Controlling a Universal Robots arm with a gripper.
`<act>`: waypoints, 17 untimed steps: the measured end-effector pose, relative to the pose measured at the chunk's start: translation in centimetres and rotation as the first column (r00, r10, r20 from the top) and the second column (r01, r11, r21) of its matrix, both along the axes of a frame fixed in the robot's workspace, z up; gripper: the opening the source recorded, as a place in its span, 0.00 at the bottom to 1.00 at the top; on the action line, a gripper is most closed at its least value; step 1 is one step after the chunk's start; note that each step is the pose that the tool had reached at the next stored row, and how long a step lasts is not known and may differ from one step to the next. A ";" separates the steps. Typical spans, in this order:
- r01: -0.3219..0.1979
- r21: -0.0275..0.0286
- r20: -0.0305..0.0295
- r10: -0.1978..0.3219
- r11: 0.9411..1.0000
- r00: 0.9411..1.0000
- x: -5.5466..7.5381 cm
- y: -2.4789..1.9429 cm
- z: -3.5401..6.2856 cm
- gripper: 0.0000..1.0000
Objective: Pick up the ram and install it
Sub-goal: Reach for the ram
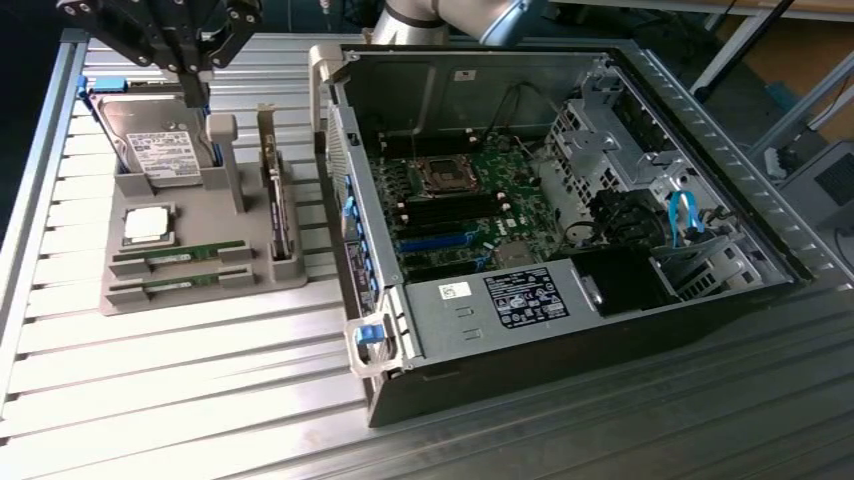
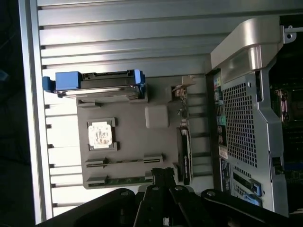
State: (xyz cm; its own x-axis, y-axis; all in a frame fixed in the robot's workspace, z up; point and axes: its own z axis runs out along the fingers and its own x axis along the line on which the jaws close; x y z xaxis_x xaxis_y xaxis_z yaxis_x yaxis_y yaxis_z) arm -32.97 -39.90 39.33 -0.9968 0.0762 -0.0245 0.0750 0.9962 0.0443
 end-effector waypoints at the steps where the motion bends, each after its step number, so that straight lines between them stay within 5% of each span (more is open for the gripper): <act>1: 0.000 0.000 0.000 0.000 1.000 1.000 -0.2 0.00 0.00 0.10; 17: 0.000 0.000 0.000 0.000 1.000 1.000 -4.1 0.00 0.00 0.10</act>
State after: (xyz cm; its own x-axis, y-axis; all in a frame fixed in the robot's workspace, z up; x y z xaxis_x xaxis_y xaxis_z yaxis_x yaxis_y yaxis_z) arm -37.07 -39.89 39.33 -0.9968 0.0763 -0.0245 0.0751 0.9962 0.0444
